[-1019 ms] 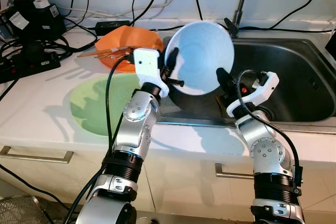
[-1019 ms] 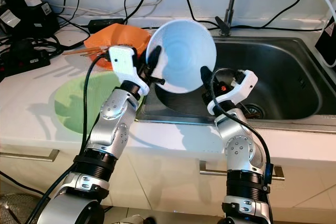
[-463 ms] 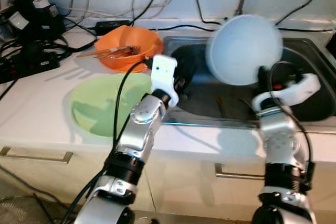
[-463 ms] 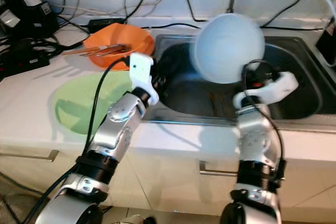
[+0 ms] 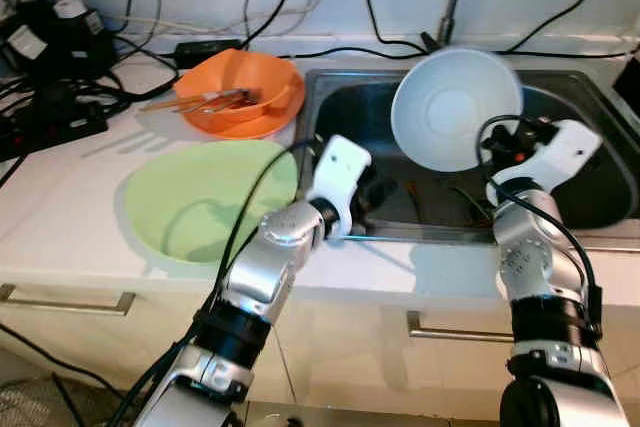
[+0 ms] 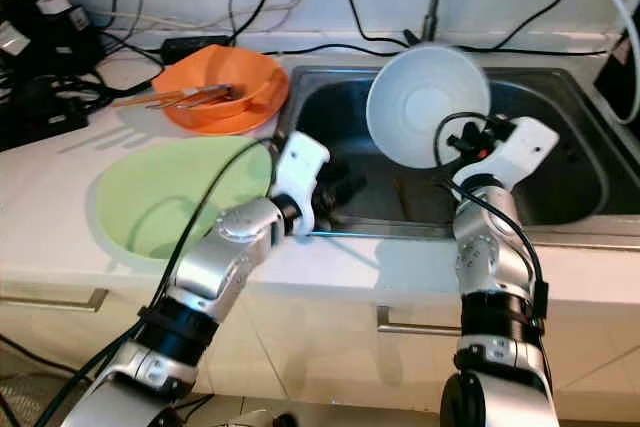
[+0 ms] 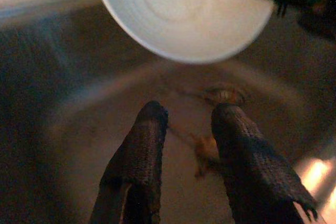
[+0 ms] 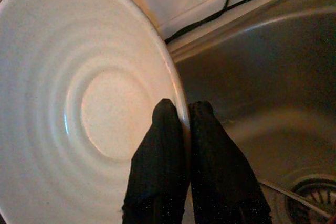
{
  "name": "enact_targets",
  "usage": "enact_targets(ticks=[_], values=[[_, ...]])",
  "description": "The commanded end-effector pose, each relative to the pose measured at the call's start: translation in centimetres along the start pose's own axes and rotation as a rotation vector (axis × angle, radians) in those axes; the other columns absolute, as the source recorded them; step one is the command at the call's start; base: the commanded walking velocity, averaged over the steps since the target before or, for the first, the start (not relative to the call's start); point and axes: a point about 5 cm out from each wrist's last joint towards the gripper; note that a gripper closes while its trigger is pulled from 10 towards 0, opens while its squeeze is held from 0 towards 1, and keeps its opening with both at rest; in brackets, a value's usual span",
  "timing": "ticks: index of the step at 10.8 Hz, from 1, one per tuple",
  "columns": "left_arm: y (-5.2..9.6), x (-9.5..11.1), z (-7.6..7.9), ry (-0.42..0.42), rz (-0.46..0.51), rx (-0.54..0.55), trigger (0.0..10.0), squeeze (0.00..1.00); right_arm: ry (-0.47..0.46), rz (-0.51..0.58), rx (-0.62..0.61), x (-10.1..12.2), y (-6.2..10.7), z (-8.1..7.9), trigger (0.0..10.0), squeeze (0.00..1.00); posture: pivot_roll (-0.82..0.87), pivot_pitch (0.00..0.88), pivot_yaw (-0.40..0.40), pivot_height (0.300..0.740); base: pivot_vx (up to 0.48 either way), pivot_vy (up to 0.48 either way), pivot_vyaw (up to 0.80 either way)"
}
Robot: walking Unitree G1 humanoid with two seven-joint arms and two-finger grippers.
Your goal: Kitchen organization
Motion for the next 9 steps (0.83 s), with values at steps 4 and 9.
enact_targets(ticks=[4,9], values=[[0.4,0.3,0.1,0.000,-0.048,-0.012,10.0,0.00,0.214,-0.120,-0.011,0.3,-2.5,-1.0,10.0,0.00,0.04,0.000,0.055,0.740,0.000,0.000,0.00],[0.4,0.6,0.2,0.014,-0.047,-0.005,10.0,0.00,0.545,-0.397,0.074,-3.6,-3.0,-1.5,10.0,0.00,0.06,0.000,0.040,0.740,0.000,0.000,0.00]])
Point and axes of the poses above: a point about 5 cm out from each wrist's last joint towards the gripper, its own y axis pointing back from the gripper into the wrist, its own x axis along the axis of the wrist's last joint, z = x × y, and after that the axes turned 7 degrees about -y, right-handed
